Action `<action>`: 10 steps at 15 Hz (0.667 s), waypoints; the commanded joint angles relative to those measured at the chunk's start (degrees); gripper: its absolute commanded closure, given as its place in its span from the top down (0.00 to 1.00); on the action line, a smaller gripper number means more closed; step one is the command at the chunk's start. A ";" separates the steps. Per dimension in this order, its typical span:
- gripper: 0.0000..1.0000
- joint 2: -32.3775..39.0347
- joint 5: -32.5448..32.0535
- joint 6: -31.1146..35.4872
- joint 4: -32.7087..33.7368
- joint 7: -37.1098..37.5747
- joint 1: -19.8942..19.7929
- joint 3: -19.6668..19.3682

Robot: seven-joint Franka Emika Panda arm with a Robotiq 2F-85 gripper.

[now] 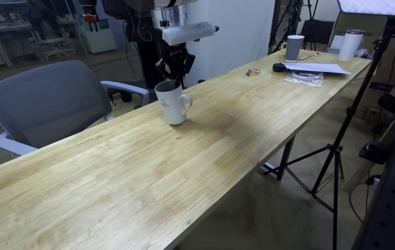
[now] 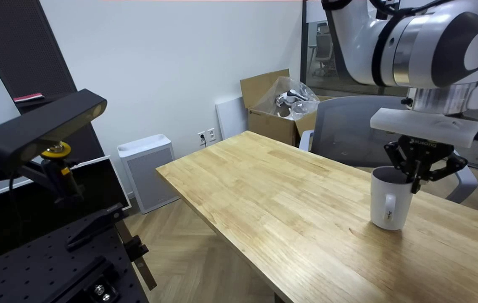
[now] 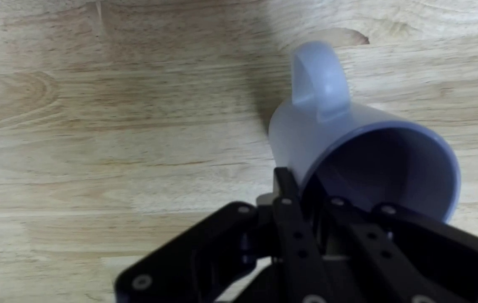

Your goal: Move the cup to the left

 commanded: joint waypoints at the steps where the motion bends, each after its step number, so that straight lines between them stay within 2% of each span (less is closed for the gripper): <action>1: 0.02 -4.90 -0.35 -3.67 -0.07 2.27 0.53 -0.29; 10: 0.02 -14.50 -0.08 -6.35 -3.85 1.71 1.29 1.12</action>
